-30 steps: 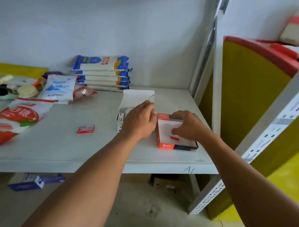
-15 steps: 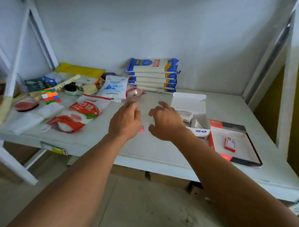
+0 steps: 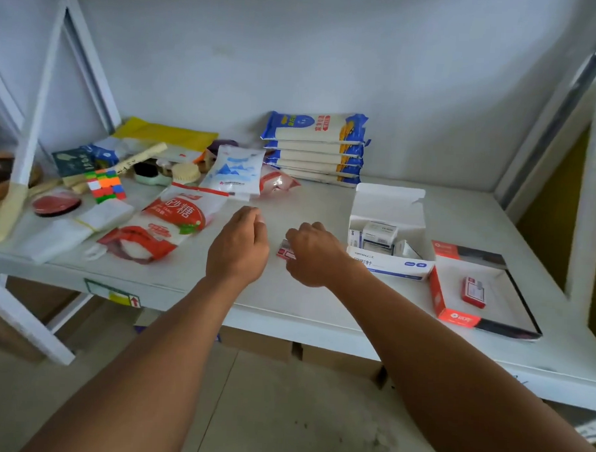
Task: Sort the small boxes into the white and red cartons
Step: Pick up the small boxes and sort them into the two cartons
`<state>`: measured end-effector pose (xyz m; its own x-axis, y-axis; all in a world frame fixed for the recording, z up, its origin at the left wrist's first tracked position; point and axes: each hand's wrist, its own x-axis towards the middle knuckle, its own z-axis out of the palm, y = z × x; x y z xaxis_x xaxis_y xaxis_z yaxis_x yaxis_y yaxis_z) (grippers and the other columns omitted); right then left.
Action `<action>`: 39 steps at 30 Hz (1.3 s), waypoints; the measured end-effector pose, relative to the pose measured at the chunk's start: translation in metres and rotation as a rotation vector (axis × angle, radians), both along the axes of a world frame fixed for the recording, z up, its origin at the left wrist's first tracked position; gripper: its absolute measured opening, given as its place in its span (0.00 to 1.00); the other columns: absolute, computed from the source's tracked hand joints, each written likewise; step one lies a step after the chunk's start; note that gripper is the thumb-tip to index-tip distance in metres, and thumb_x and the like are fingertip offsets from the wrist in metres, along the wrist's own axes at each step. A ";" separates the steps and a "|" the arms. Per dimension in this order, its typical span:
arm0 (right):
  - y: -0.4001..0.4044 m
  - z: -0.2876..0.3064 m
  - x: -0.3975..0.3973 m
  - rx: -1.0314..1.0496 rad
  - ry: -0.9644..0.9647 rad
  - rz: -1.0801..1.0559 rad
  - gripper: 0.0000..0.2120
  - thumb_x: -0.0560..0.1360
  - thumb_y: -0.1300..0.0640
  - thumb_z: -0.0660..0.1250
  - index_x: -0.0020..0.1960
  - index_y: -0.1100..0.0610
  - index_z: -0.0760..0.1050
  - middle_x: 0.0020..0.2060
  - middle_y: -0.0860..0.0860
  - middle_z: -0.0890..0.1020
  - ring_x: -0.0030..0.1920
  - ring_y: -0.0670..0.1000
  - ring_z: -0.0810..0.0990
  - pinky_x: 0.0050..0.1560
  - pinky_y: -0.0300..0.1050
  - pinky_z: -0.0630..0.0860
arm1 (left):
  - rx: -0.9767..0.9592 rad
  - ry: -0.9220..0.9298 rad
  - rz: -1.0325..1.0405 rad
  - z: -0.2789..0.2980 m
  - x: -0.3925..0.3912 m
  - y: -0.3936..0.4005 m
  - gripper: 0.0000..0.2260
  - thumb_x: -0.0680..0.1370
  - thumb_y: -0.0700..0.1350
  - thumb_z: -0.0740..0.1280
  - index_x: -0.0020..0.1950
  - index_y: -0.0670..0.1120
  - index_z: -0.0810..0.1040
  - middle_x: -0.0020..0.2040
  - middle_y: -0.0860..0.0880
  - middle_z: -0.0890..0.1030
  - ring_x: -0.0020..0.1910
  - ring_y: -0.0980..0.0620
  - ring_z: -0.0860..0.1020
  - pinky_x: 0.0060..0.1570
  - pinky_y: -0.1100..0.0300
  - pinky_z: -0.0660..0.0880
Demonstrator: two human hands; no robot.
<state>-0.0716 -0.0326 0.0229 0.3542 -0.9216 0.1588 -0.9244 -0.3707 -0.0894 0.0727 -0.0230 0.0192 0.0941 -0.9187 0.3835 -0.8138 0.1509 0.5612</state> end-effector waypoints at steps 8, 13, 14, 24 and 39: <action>0.032 0.037 -0.089 -0.087 -0.261 -0.141 0.23 0.70 0.44 0.69 0.61 0.54 0.75 0.52 0.53 0.82 0.51 0.54 0.75 0.49 0.50 0.76 | -0.051 0.070 -0.144 0.008 -0.073 -0.002 0.11 0.82 0.49 0.53 0.53 0.46 0.72 0.50 0.47 0.78 0.49 0.47 0.77 0.44 0.56 0.72; 0.049 0.046 -0.181 -0.044 -0.462 -0.444 0.21 0.71 0.44 0.70 0.59 0.53 0.76 0.50 0.52 0.83 0.47 0.53 0.79 0.45 0.48 0.78 | -0.088 0.028 -0.236 0.022 -0.126 0.008 0.10 0.81 0.47 0.53 0.49 0.46 0.71 0.49 0.47 0.77 0.46 0.46 0.74 0.43 0.52 0.71; 0.052 0.044 -0.195 -0.024 -0.455 -0.509 0.21 0.71 0.43 0.69 0.60 0.53 0.75 0.51 0.53 0.83 0.47 0.54 0.79 0.47 0.50 0.79 | -0.094 0.021 -0.253 0.024 -0.135 0.009 0.10 0.81 0.47 0.53 0.48 0.46 0.71 0.49 0.48 0.76 0.45 0.46 0.74 0.42 0.53 0.71; 0.062 0.024 -0.225 0.158 -0.368 -0.661 0.22 0.70 0.36 0.66 0.53 0.53 0.74 0.43 0.50 0.81 0.42 0.51 0.80 0.46 0.51 0.80 | -0.081 -0.007 -0.296 0.023 -0.167 0.009 0.11 0.81 0.47 0.53 0.54 0.47 0.73 0.55 0.48 0.78 0.51 0.45 0.75 0.46 0.55 0.70; 0.034 0.030 -0.197 -0.006 -0.499 -0.573 0.20 0.77 0.44 0.60 0.62 0.55 0.75 0.55 0.52 0.80 0.51 0.54 0.78 0.53 0.54 0.79 | -0.094 -0.037 -0.263 0.013 -0.142 -0.001 0.10 0.81 0.47 0.53 0.54 0.46 0.73 0.54 0.48 0.77 0.46 0.50 0.73 0.42 0.57 0.67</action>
<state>-0.2682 0.0017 0.0527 -0.2951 -0.9383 0.1801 -0.8227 0.1538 -0.5472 -0.0691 -0.0235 0.0325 -0.1585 -0.8701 0.4667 -0.7596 0.4094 0.5054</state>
